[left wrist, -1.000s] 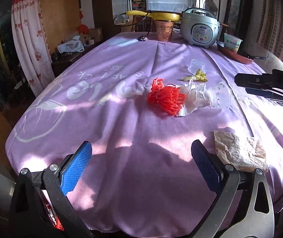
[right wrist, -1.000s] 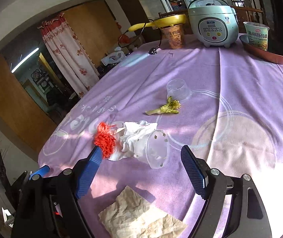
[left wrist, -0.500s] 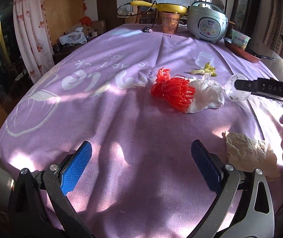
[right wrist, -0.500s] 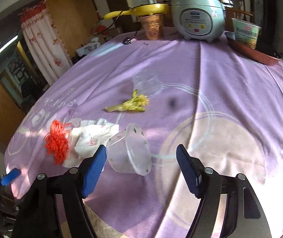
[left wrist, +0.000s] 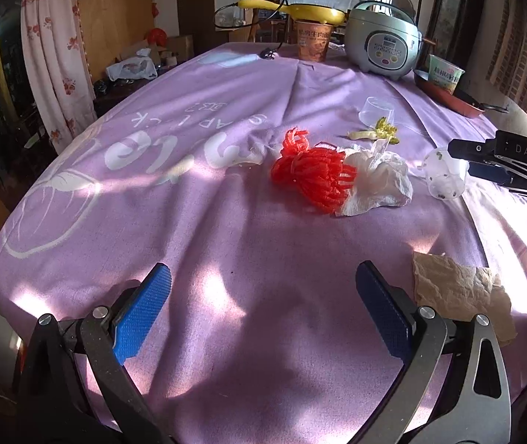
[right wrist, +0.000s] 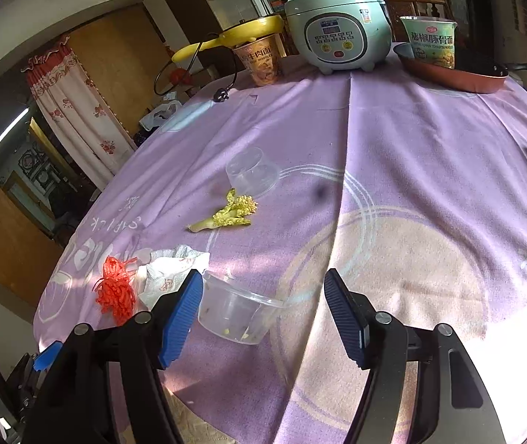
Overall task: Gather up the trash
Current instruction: 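Close the right tool on the clear plastic tub while the left tool approaches the red mesh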
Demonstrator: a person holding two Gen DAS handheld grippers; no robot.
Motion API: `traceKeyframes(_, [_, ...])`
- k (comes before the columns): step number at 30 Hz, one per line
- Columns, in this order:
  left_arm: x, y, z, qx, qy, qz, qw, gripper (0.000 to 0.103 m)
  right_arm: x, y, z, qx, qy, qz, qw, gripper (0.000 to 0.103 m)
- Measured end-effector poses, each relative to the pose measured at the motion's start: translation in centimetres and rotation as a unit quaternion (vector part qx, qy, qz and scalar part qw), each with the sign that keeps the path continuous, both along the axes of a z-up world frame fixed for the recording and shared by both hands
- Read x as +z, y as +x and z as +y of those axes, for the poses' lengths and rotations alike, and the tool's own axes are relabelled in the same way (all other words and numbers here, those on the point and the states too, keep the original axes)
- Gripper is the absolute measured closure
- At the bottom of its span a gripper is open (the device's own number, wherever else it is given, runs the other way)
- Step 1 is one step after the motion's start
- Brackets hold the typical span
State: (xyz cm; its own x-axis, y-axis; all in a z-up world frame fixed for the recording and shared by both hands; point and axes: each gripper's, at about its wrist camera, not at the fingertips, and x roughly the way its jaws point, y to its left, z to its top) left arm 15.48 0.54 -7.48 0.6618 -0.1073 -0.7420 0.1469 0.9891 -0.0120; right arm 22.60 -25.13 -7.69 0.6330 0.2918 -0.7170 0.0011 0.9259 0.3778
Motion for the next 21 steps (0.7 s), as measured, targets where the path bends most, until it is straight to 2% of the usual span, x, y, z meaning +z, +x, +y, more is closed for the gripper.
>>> traceKeyframes(3, [0.7, 1.6, -0.6, -0.013, -0.010, 0.004, 0.9999, 0.007, -0.2, 0.1, -0.1, 0.002, 0.011, 0.006, 1.000, 0.034])
traceKeyframes(6, [1.3, 3.9, -1.2, -0.024, -0.038, 0.019, 0.9988, 0.007, -0.2, 0.1, -0.4, -0.003, 0.021, 0.007, 1.000, 0.031])
traceKeyframes(14, [0.2, 9.7, -2.3, -0.021, -0.107, 0.087, 0.9902, 0.007, -0.3, 0.1, -1.0, -0.011, 0.037, 0.009, 0.999, 0.029])
traceKeyframes(17, [-0.9, 10.6, -2.0, -0.007, -0.111, 0.107, 0.9880, 0.007, -0.3, 0.0, -1.0, -0.011, 0.040, 0.009, 0.999, 0.029])
traceKeyframes(21, [-1.0, 10.7, -1.8, -0.009, -0.109, 0.105, 0.9884, 0.007, -0.2, 0.0, -1.0, -0.009, 0.044, 0.008, 0.999, 0.029])
